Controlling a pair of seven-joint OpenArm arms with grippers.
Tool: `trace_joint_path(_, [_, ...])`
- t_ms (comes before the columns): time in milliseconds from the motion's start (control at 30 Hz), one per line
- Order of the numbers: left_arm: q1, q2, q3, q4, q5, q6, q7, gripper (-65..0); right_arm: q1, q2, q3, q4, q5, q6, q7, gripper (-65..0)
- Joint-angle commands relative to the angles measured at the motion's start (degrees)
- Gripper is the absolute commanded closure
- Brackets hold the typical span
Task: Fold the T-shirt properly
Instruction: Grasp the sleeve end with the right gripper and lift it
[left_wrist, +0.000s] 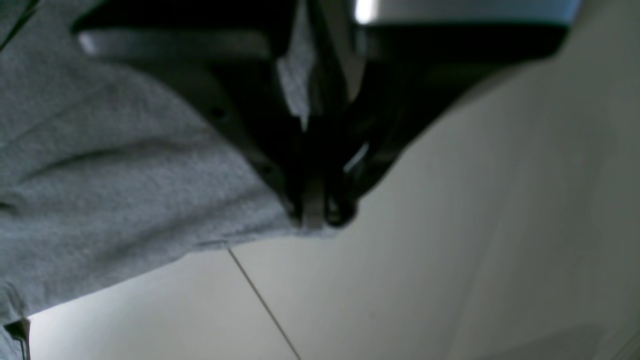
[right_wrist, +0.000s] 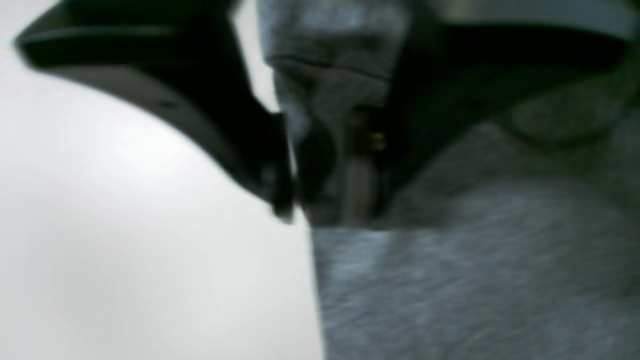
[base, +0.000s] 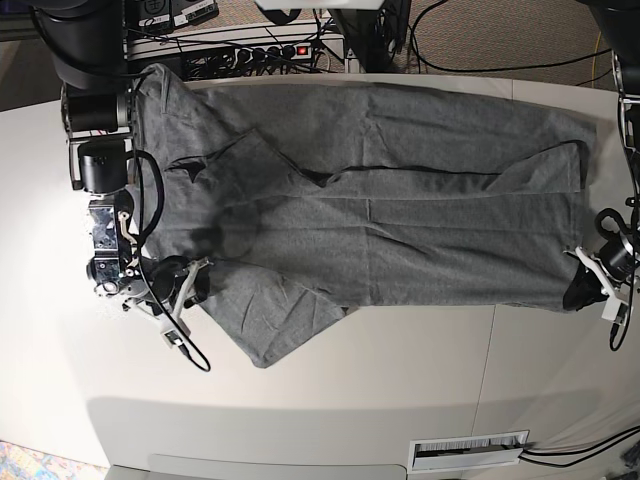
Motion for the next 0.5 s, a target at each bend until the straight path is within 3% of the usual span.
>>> trace_joint_path(0, [-1.6, -1.6, -0.5, 0.8, -1.1, 0.1, -1.5, 0.0, 0.2, 0.6, -0.2, -0.2, -2.5, 0.0, -4.1, -6.8])
trace_joint_path(100, [-1.6, -1.6, -0.5, 0.8, -1.1, 0.1, -1.5, 0.0, 0.2, 0.5, -0.2, 0.0, -2.5, 0.0, -4.9, 0.0])
trace_joint_path(333, [-1.7, -2.4, -0.5, 1.1, -2.1, 0.1, -1.7, 0.0, 0.2, 0.6, -0.2, 7.1, -2.4, -0.1, -9.4, 0.0])
trace_joint_path(467, [-1.7, -4.2, -0.5, 2.2, -3.5, 0.1, -1.7, 0.0, 0.2, 0.6, -0.2, 12.8, 1.5, -0.1, -14.9, 0.0])
